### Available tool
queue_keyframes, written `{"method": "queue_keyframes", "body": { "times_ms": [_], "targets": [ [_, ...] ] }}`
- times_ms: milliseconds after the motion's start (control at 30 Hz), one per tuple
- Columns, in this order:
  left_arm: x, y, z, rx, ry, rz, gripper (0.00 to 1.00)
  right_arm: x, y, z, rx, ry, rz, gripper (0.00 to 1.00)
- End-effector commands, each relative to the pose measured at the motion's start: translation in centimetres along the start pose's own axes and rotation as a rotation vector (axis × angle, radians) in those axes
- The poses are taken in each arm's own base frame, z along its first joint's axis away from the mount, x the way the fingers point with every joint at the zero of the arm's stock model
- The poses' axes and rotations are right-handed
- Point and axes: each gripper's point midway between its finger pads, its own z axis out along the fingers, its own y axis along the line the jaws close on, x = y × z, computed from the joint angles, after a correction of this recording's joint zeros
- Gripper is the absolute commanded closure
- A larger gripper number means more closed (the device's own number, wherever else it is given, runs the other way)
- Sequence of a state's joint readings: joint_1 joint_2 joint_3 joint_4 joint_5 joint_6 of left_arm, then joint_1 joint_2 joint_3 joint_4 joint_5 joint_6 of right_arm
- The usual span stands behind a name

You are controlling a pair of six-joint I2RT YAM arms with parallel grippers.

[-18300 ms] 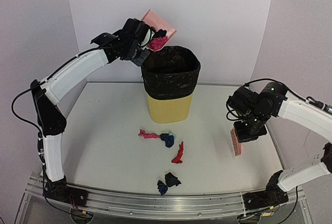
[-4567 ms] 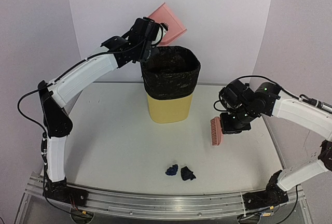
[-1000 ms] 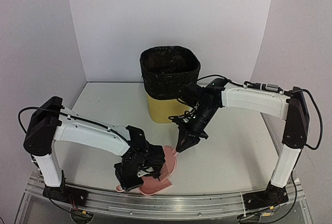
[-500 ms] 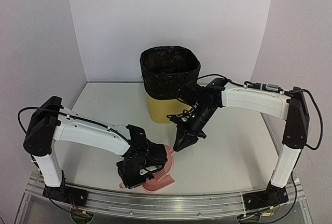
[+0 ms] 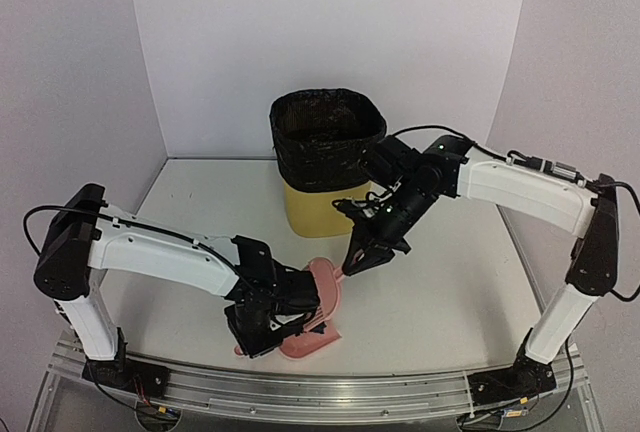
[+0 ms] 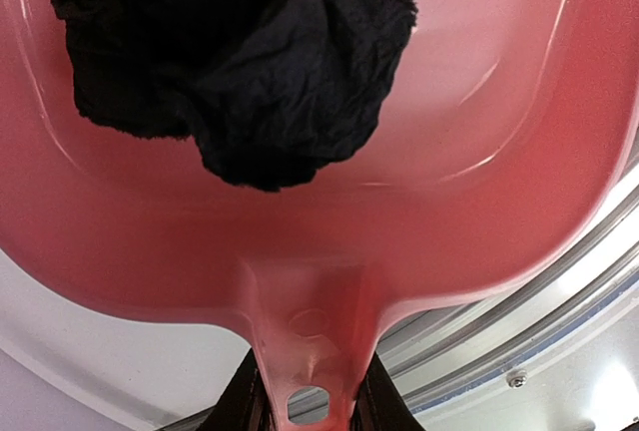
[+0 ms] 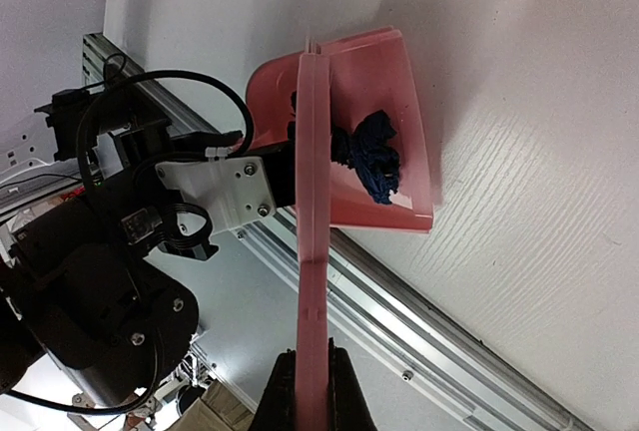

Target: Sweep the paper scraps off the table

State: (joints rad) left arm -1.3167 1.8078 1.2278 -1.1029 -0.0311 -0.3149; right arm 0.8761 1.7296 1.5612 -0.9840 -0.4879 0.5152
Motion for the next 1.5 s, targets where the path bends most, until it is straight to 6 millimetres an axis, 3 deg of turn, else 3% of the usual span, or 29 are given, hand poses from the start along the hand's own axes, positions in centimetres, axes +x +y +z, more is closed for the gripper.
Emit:
{"method": "queue_keyframes", "body": {
  "times_ms": [0, 167, 333, 533, 633, 800, 1000, 1200, 1333, 1467],
  "targets": [
    [-0.9, 0.2, -1.7, 0.004, -0.095, -0.012, 1.00, -0.1, 1.4, -3.2, -0.004, -0.115, -0.064, 1.00],
    [-1.5, 0.1, -2.8, 0.014, -0.139, -0.014, 1.00, -0.3, 1.1, -5.6, 0.023, -0.206, -0.062, 1.00],
    [-2.2, 0.0, -4.3, 0.028, -0.184, -0.034, 1.00, -0.7, -0.2, -9.6, 0.069, -0.357, -0.039, 1.00],
    [-3.3, -0.1, -7.0, 0.047, -0.250, -0.085, 1.00, -1.1, -3.7, -14.8, 0.213, -0.579, 0.005, 1.00],
    [-3.9, -0.2, -8.7, 0.063, -0.284, -0.120, 1.00, -0.8, -5.8, -16.4, 0.327, -0.657, 0.016, 1.00],
    [-4.8, -0.4, -12.5, 0.093, -0.357, -0.153, 1.00, 0.0, -8.7, -16.9, 0.450, -0.688, 0.035, 1.00],
    [-6.3, 1.1, -17.8, 0.045, -0.465, -0.201, 1.00, 0.6, -11.6, -16.5, 0.562, -0.686, 0.063, 1.00],
    [-9.8, 5.1, -21.6, -0.028, -0.592, -0.290, 1.00, 1.3, -14.2, -15.0, 0.633, -0.645, 0.106, 1.00],
    [-12.7, 7.4, -23.2, -0.021, -0.657, -0.284, 1.00, 1.6, -14.9, -14.6, 0.652, -0.635, 0.119, 1.00],
    [-14.4, 9.5, -26.1, -0.061, -0.726, -0.283, 1.00, 2.1, -15.9, -14.2, 0.681, -0.626, 0.128, 1.00]
  ]
}}
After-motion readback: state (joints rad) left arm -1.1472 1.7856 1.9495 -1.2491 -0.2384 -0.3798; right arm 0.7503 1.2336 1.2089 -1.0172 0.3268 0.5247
